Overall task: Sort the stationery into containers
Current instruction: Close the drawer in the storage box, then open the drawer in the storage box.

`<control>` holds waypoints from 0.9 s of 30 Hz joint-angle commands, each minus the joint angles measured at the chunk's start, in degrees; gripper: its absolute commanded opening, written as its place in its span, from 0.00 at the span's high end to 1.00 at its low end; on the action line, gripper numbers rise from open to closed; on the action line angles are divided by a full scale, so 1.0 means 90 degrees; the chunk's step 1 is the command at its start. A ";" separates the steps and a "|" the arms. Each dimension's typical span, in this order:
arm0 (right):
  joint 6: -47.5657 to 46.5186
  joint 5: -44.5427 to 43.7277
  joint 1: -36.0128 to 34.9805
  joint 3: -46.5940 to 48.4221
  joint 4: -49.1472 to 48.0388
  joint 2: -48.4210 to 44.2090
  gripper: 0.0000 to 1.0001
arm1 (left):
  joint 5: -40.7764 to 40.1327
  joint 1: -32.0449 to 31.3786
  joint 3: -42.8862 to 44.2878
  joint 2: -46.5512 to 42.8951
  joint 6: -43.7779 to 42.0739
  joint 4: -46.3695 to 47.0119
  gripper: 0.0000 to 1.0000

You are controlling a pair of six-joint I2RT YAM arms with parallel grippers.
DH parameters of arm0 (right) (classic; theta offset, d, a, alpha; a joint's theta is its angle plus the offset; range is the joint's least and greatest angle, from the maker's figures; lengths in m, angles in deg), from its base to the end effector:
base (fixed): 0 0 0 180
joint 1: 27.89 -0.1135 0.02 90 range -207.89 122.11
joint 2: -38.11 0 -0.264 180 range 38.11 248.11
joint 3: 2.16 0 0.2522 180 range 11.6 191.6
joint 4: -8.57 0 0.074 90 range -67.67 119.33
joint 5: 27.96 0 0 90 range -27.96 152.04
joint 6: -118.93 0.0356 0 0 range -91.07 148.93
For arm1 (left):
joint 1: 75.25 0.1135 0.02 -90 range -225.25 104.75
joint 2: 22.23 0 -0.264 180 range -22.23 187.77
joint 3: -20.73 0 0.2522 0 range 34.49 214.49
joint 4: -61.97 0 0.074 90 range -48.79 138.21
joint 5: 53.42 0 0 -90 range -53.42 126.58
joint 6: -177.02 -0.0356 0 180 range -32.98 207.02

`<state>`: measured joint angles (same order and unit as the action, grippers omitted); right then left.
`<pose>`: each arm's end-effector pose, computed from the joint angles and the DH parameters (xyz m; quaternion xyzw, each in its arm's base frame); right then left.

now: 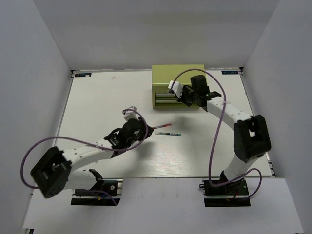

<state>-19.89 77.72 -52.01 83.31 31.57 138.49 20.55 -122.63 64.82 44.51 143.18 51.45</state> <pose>0.3581 0.1709 0.2418 -0.5772 0.6802 0.0267 0.4511 0.1691 -0.1693 0.1997 -0.1328 0.8633 -0.2943 0.3879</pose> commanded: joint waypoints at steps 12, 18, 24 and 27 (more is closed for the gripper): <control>0.1624 0.0291 0.0258 -0.0254 -0.1810 -0.1790 0.21 | 0.0327 0.0449 0.1385 0.3489 0.0859 0.4471 0.39; 0.1489 0.0386 0.0463 0.0831 -0.1212 -0.0736 0.25 | -0.0054 0.0449 0.2157 0.4507 0.0976 0.5293 0.29; 0.1196 0.0299 0.0561 0.1456 -0.0685 -0.0236 0.26 | -0.0474 0.0449 0.2617 0.5210 0.1366 0.5605 0.28; 0.1147 0.0279 0.0639 0.1515 -0.0518 -0.0128 0.26 | -0.0543 0.0449 0.2753 0.5329 0.1621 0.5665 0.34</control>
<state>-8.35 81.28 -47.11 94.74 24.01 136.15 18.23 -118.74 87.74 92.27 155.09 99.63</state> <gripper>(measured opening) 0.740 0.675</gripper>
